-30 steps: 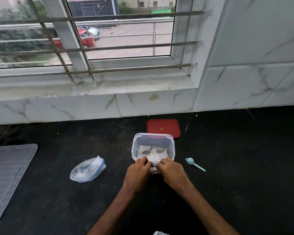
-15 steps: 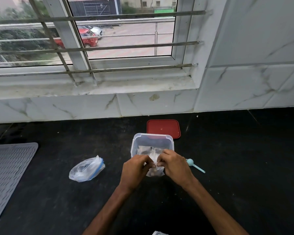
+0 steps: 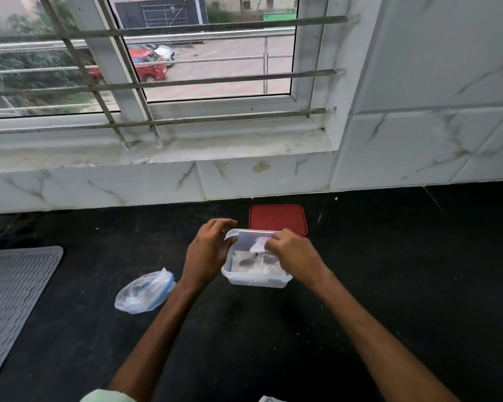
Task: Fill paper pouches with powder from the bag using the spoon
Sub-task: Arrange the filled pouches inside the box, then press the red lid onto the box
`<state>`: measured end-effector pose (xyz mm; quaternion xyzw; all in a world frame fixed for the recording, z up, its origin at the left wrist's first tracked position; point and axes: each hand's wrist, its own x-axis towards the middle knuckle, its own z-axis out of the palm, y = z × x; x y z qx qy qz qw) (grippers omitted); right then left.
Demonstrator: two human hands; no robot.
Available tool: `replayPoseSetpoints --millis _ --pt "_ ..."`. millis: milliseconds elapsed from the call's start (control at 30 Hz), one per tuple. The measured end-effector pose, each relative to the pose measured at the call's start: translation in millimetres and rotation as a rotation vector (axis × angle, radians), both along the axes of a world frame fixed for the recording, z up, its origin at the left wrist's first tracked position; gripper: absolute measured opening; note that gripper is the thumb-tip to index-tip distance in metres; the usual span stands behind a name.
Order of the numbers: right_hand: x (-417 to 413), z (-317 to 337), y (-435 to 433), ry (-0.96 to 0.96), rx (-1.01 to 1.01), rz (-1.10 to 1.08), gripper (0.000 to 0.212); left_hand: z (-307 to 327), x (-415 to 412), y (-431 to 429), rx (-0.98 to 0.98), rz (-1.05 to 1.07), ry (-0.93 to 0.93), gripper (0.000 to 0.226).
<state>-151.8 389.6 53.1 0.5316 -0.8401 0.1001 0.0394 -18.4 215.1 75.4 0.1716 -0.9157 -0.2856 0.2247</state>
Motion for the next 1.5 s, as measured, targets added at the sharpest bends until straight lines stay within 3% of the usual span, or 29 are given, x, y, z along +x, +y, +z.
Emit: replayPoseSetpoints --millis 67,133,233,433,567,667,767,900,967,1067,1233,1367,1500 --pt "0.9 -19.0 -2.9 -0.198 0.302 0.009 0.036 -15.4 8.1 -2.3 0.038 0.039 -0.075 0.035" --pt "-1.5 -32.3 -6.2 -0.353 0.432 -0.003 0.044 -30.6 15.0 -2.6 0.047 0.039 -0.183 0.040" --pt "-11.6 -38.8 -9.3 -0.395 0.279 -0.086 0.046 -45.1 19.7 1.0 0.077 0.044 -0.290 0.047" --pt "-45.8 -29.2 -4.3 -0.366 -0.381 -0.280 0.025 -54.1 10.4 8.6 0.239 0.108 -0.319 0.053" --pt "-84.7 -49.4 -2.5 -0.412 -0.350 -0.381 0.037 -53.9 6.1 11.7 0.245 0.142 -0.352 0.052" --pt "-109.7 -72.1 -4.9 -0.427 -0.113 -0.356 0.046 -56.2 7.9 12.5 0.262 0.157 -0.374 0.054" --pt "-119.6 -91.5 -8.7 -0.325 0.230 -0.246 0.058 -57.5 13.8 14.0 0.230 0.168 -0.383 0.054" --pt "-121.2 -107.5 -14.3 -0.292 0.382 -0.191 0.066 -61.1 23.3 15.4 0.190 0.168 -0.420 0.055" --pt "-118.4 -107.2 -17.4 -0.200 0.368 -0.192 0.055 -61.8 25.2 16.3 0.175 0.174 -0.426 0.054" --pt "-113.3 -104.0 -19.4 0.089 0.364 -0.113 0.029 -60.9 26.3 19.0 0.169 0.181 -0.409 0.053" --pt "-116.8 -99.0 -6.0 0.327 0.538 0.056 0.018 -61.8 26.8 23.6 0.163 0.202 -0.386 0.048" --pt "-127.7 -82.0 4.9 0.330 0.390 0.011 0.032 -63.7 27.4 24.5 0.171 0.205 -0.359 0.042" --pt "-132.5 -61.0 5.8 0.338 0.138 -0.033 0.028 -66.6 28.5 26.9 0.162 0.204 -0.349 0.037"
